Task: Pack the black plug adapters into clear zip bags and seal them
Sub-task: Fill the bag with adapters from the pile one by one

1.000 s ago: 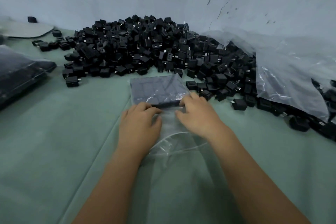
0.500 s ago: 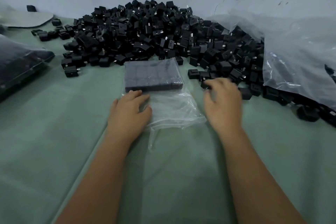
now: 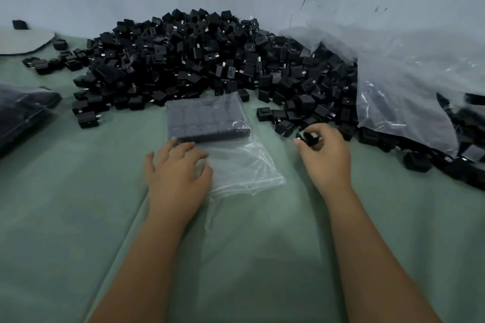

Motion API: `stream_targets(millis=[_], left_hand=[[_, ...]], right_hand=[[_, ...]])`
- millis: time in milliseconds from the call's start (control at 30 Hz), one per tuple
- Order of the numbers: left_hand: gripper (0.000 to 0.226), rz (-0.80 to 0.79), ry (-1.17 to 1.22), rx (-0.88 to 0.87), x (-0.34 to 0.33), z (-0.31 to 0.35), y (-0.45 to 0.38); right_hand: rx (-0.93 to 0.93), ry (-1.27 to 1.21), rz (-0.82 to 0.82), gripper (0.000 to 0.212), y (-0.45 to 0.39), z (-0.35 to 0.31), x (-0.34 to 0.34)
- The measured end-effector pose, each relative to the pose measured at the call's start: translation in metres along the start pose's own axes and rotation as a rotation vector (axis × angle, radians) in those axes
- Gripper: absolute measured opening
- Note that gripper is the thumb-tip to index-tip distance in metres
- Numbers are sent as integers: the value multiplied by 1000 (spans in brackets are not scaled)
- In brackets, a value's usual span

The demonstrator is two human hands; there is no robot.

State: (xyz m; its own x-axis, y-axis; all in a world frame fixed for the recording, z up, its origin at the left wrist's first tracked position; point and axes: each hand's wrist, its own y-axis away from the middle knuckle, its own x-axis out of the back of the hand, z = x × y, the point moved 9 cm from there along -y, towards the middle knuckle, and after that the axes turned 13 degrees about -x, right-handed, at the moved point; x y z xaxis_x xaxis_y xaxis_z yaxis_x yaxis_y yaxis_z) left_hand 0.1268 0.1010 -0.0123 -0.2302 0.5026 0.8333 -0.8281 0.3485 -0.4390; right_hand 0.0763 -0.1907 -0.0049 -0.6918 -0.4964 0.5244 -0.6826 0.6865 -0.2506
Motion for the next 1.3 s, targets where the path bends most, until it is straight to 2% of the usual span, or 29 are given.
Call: stream_targets(millis=[67, 100, 200, 233, 300, 367, 433, 500, 633, 700, 800, 867, 967, 1033, 1067, 1100, 1200, 1300], left_hand=[[36, 78, 148, -136, 10, 14, 2], [41, 56, 241, -221, 9, 23, 1], [66, -213, 330, -368, -12, 45, 3], [68, -252, 320, -395, -17, 48, 4], [43, -204, 408, -396, -14, 48, 2], [19, -154, 590, -327, -5, 45, 2], [24, -127, 683, -266, -1, 40, 1], [34, -109, 720, -227, 2, 34, 1], [23, -132, 617, -242, 9, 20, 2], [13, -122, 651, -170, 8, 6, 3], [20, -105, 777, -50, 2, -8, 5], [20, -116, 722, -19, -2, -12, 6], [10, -149, 470, -114, -4, -2, 7], [38, -193, 335, -187, -5, 6, 11], [45, -199, 313, -207, -3, 9, 12], [44, -199, 313, -213, -2, 11, 13], [12, -169, 405, -193, 2, 10, 13], [15, -196, 452, -200, 0, 9, 12]], right_hand=[[94, -133, -5, 18, 17, -27, -4], [148, -184, -4, 20, 28, -43, -7], [325, -300, -17, 28, 66, -85, -16], [396, -314, -32, 31, 80, -97, -20], [518, -353, -97, 36, 108, -116, -31], [593, -397, -181, 40, 128, -126, -41], [632, -380, -231, 41, 138, -128, -47], [626, -343, -251, 39, 136, -123, -48], [535, -329, -253, 35, 125, -110, -47], [529, -313, -239, 33, 125, -108, -47], [458, -324, -205, 28, 120, -101, -46], [359, -365, -144, 28, 111, -92, -42], [204, -463, -63, 24, 99, -77, -35], [117, -519, -35, 26, 92, -69, -32], [87, -533, -34, 26, 91, -66, -32], [67, -540, -37, 26, 90, -65, -32], [84, -527, -43, 26, 93, -65, -32], [187, -466, -51, 23, 102, -73, -29]])
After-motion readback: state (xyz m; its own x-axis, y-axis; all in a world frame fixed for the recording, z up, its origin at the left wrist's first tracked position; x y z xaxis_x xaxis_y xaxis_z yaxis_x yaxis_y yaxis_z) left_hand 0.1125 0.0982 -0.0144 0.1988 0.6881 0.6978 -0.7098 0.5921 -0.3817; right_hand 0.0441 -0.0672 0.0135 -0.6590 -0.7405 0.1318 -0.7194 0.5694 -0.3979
